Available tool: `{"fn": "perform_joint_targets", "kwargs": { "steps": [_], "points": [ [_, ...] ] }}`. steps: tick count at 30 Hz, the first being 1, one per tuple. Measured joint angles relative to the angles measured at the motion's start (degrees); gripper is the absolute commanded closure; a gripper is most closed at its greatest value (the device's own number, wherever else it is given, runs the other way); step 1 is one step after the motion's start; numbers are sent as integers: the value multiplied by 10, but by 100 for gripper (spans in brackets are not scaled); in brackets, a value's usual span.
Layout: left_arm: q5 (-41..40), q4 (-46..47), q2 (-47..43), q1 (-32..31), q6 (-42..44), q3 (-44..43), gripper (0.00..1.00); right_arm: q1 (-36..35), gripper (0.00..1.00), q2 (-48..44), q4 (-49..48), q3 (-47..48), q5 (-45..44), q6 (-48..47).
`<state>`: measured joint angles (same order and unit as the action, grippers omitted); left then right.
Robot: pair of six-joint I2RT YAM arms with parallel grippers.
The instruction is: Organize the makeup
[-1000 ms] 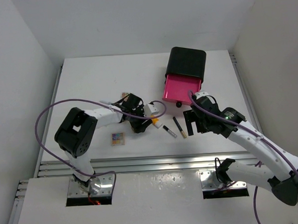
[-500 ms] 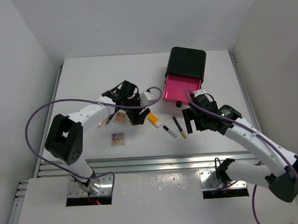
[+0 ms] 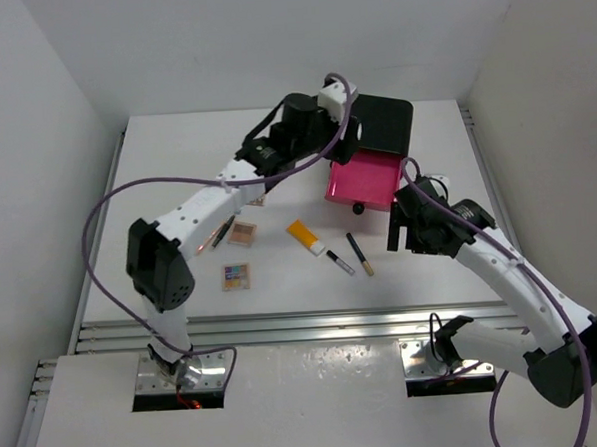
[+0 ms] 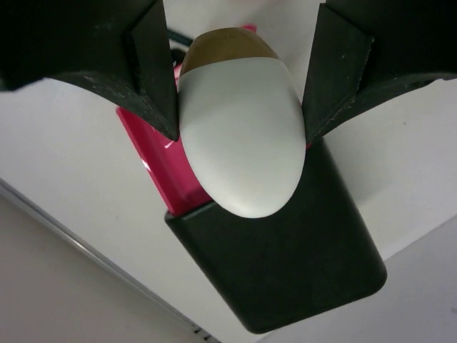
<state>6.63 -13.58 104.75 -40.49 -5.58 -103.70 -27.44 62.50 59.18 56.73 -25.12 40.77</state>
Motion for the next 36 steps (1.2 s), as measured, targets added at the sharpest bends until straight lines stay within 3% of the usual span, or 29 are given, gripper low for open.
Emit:
{"fn": "perform_joint_targets", "kwargs": {
  "steps": [6, 10, 15, 19, 33, 36],
  "points": [
    [-128, 10, 112, -33, -87, -55, 69, 3, 0, -45, 26, 13, -30, 33],
    [-189, -8, 134, -45, -130, -50, 69, 3, 0, -59, 36, 19, -47, 42],
    [-237, -10, 142, -56, -156, -50, 60, 3, 0, -65, 43, 19, -56, 44],
    [-250, -8, 152, -60, -170, -49, 54, 3, 0, -71, 43, 19, -59, 43],
    [-234, -4, 181, -61, -161, -39, 12, 3, 0, -58, 42, 33, -50, -22],
    [-234, -5, 181, -61, -150, -50, 9, 3, 0, -45, 39, 41, -31, -43]
  ]
}}
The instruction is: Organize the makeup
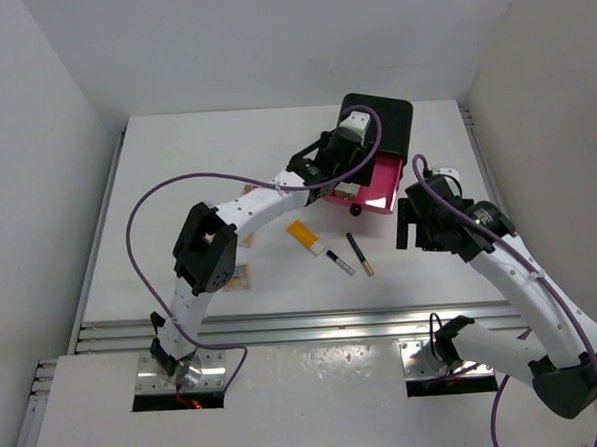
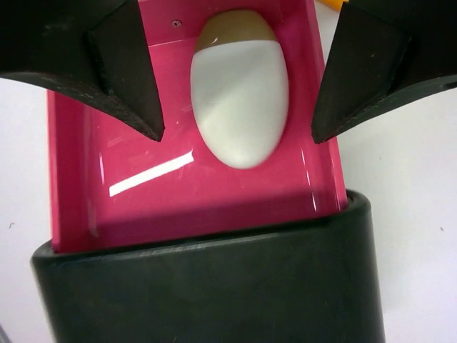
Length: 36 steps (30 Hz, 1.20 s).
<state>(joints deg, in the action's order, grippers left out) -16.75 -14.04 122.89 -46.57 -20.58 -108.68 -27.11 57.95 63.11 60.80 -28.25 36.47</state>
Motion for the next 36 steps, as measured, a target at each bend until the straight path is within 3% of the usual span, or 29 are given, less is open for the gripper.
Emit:
{"fn": "perform_joint_targets", "kwargs": {
  "steps": [5, 11, 15, 18, 24, 26, 30, 36],
  "points": [
    [0, -5, 0, 0, 10, -36, 9, 0, 0, 12, -5, 7, 31, -34],
    [0, -23, -5, 9, 37, -105, 5, -2, 14, 9, -47, 10, 91, -94],
    [-13, -34, -58, 39, 64, -103, 5, -57, 14, 45, -92, 21, 147, -158],
    [-28, -43, -153, 91, 77, -34, 5, -102, 11, 117, -120, 45, 191, -191],
    [-80, -42, -428, 240, 85, 241, 5, -165, 8, 306, -196, 77, 288, -254],
    [-86, -50, -472, 252, 82, 286, 5, -171, 8, 358, -206, 98, 296, -265],
    [-70, -69, -517, 264, 71, 359, 5, -173, 8, 449, -219, 158, 287, -278],
    [-44, -87, -518, 289, 56, 402, 5, -171, 8, 555, -228, 227, 272, -295]
  ]
}}
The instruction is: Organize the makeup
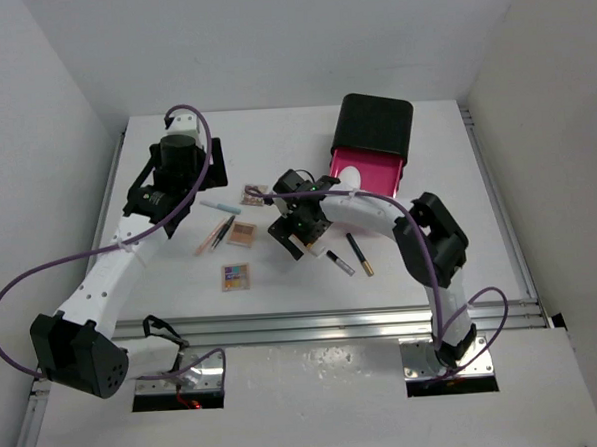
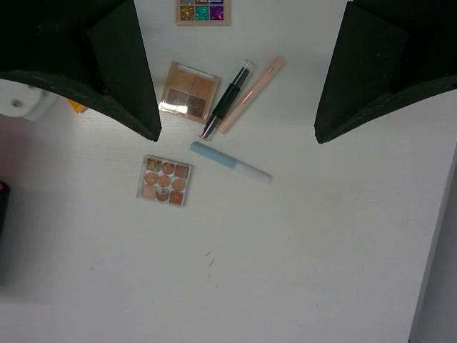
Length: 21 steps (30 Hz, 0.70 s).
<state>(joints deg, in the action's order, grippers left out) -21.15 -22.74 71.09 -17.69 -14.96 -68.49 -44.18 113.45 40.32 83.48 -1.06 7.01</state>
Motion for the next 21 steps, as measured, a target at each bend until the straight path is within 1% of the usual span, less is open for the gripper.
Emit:
{"fn": "perform_joint_targets", "kwargs": {
  "steps": [4, 9, 12, 13, 15, 16, 18, 19, 21],
  "points": [
    [24, -1, 0, 14, -15, 3, 5, 2, 10, 66, -5, 51, -5, -10],
    [50, 0, 3, 24, -21, 3, 5, 7, 13, 109, -3, 57, -8, -14],
    [59, 0, 10, 30, -19, 3, 5, 10, 23, 111, 0, 63, -11, -12],
    [62, 0, 13, 32, -18, 3, 5, 11, 32, 112, 1, 63, -9, -10],
    [68, 0, 18, 35, -18, 3, 5, 13, 39, 112, 3, 63, -6, -9],
    [71, 0, 20, 36, -18, 3, 5, 13, 48, 112, 3, 63, -3, -8],
    [76, 0, 24, 39, -18, 3, 5, 13, 56, 112, 4, 63, -1, -8],
    [77, 0, 26, 39, -18, 3, 5, 13, 63, 112, 4, 63, 0, -7],
    [80, 0, 29, 42, -18, 3, 5, 12, 65, 112, 5, 64, 1, -5]
  ]
}}
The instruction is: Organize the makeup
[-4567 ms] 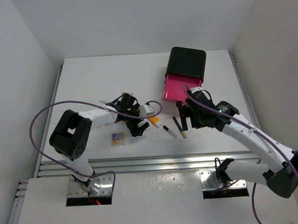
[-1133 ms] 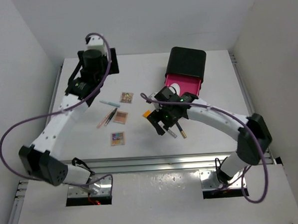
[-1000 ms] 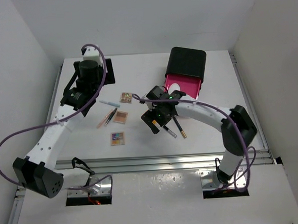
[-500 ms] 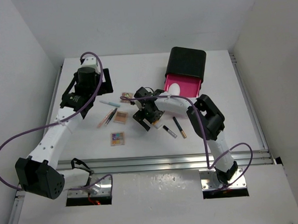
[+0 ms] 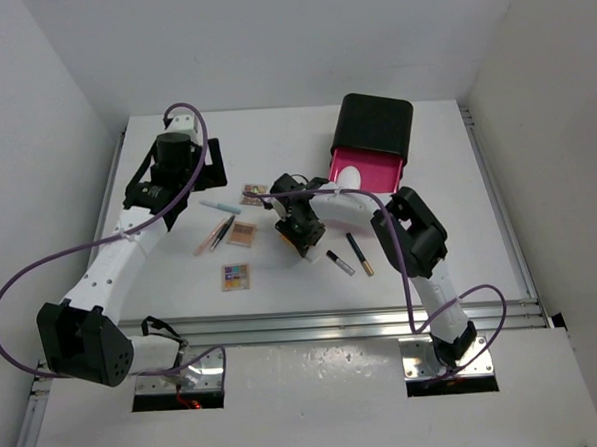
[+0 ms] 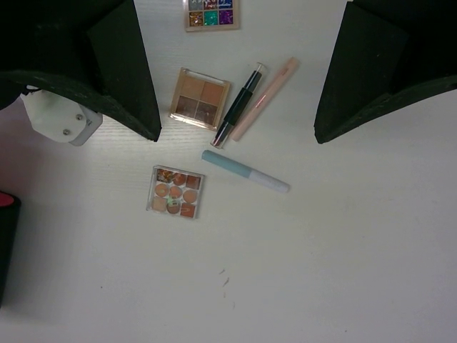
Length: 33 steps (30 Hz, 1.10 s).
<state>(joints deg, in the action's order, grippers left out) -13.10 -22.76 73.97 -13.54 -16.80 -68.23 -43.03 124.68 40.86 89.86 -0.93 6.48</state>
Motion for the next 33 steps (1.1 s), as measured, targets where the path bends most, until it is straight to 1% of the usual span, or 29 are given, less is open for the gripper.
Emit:
{"fn": "perform_joint_targets", "kwargs": {
  "steps": [2, 3, 5, 10, 11, 12, 15, 17, 18, 21, 23, 26, 30, 33],
  "points": [
    [2, 1, 2, 2, 0, 0, 5, -2, 73, 0, 5, 5, 0, 2],
    [3, 1, 2, 4, 0, 0, 5, -3, 75, 1, 9, 11, 2, 2],
    [5, 1, 2, 4, 0, 0, 5, -6, 77, 1, 22, 27, 5, 4],
    [12, 3, 3, 5, 0, 2, 5, -10, 80, -5, 40, 113, 14, 33],
    [13, 4, 3, 6, 0, 3, 5, -10, 80, -12, 40, 126, 14, 45],
    [14, 5, 3, 7, 0, 4, 5, -9, 83, -22, 40, 136, 11, 57],
    [26, 12, 4, 13, 0, 7, 3, 7, 84, -85, 35, 142, -5, 114],
    [38, 20, 5, 17, -2, 7, 3, 31, 87, -139, 26, 132, -32, 160],
    [45, 26, 6, 19, -2, 7, 3, 50, 90, -173, 14, 117, -52, 186],
    [63, 37, 7, 24, -3, 11, 3, 104, 92, -271, -13, 46, -127, 246],
    [70, 45, 9, 27, -4, 14, 3, 141, 92, -315, -11, 2, -177, 278],
    [76, 48, 13, 31, -4, 18, 3, 170, 92, -328, -1, -41, -218, 307],
    [80, 53, 21, 31, -4, 22, 3, 194, 92, -303, 14, -78, -221, 326],
    [85, 54, 24, 31, -5, 25, 3, 205, 92, -285, 17, -88, -219, 330]
  ]
}}
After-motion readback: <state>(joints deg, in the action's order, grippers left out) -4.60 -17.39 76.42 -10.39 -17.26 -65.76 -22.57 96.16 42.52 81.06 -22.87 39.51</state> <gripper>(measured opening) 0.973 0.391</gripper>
